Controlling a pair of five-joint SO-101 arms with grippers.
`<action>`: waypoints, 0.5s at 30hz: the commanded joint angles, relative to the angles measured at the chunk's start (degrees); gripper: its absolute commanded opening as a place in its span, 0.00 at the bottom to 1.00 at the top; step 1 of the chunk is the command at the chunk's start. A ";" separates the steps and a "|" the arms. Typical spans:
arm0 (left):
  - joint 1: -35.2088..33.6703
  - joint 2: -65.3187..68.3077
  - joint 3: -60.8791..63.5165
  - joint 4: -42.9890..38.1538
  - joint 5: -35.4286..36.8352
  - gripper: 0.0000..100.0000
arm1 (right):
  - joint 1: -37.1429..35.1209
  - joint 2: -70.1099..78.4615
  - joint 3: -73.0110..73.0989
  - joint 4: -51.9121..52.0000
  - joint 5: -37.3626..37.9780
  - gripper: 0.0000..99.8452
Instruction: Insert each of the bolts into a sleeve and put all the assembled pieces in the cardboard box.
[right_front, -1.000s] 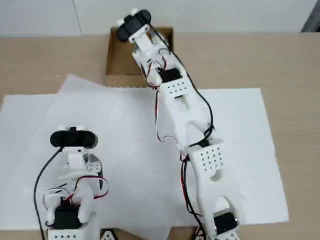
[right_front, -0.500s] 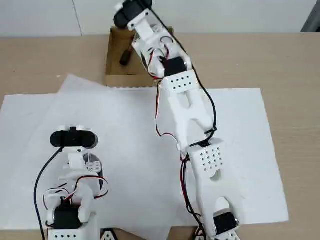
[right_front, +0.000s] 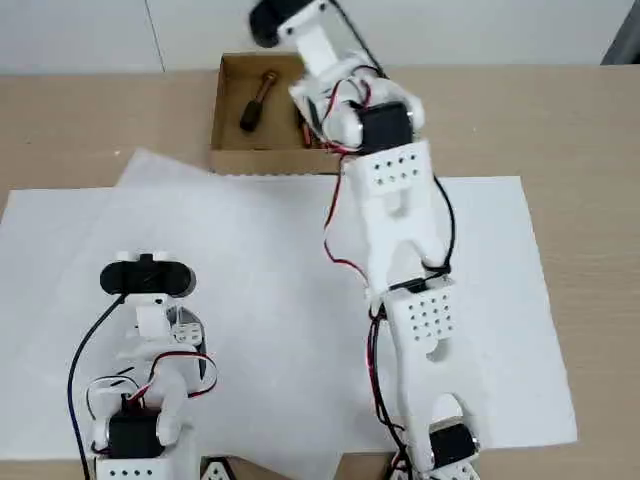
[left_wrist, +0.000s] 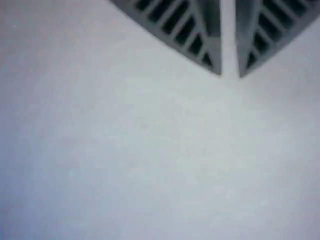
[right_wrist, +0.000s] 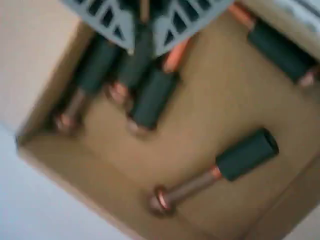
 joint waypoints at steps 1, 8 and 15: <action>0.18 -0.53 -0.31 -0.09 0.18 0.01 | 1.36 -9.54 -4.57 7.34 -3.69 0.00; 0.18 -0.53 -0.31 -0.09 0.18 0.01 | 3.38 -20.18 -4.48 12.88 -8.18 0.00; 0.18 -0.53 -0.31 -0.09 0.18 0.01 | 8.31 -31.52 2.29 13.49 -8.26 0.00</action>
